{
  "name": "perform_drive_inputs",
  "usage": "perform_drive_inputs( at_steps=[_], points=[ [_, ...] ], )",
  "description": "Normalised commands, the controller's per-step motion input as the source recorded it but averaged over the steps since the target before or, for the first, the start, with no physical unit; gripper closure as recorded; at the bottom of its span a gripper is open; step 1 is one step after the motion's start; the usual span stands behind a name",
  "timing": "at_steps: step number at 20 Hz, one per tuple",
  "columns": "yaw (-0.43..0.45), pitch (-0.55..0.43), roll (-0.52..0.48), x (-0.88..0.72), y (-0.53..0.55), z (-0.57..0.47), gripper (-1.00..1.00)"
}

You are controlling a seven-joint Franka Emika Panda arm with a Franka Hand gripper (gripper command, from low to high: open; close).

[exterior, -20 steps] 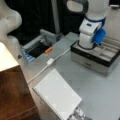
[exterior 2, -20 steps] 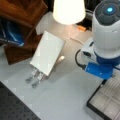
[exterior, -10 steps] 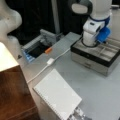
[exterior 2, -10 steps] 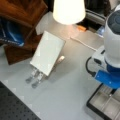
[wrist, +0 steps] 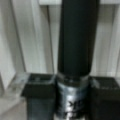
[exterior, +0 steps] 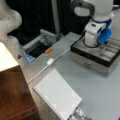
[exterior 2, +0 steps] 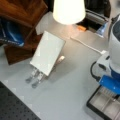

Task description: Open the box. Pick up the pen. Place the pen in the box. Pick up the book. Place the book on the shelf.

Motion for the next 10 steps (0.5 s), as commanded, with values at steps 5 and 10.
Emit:
perform_drive_inputs(
  at_steps=[5, 10],
  points=[
    [0.012, 0.008, -0.181, 0.07, 0.14, -0.09, 1.00],
    [0.042, 0.000, -0.223, 0.06, 0.10, -0.08, 1.00]
  ],
)
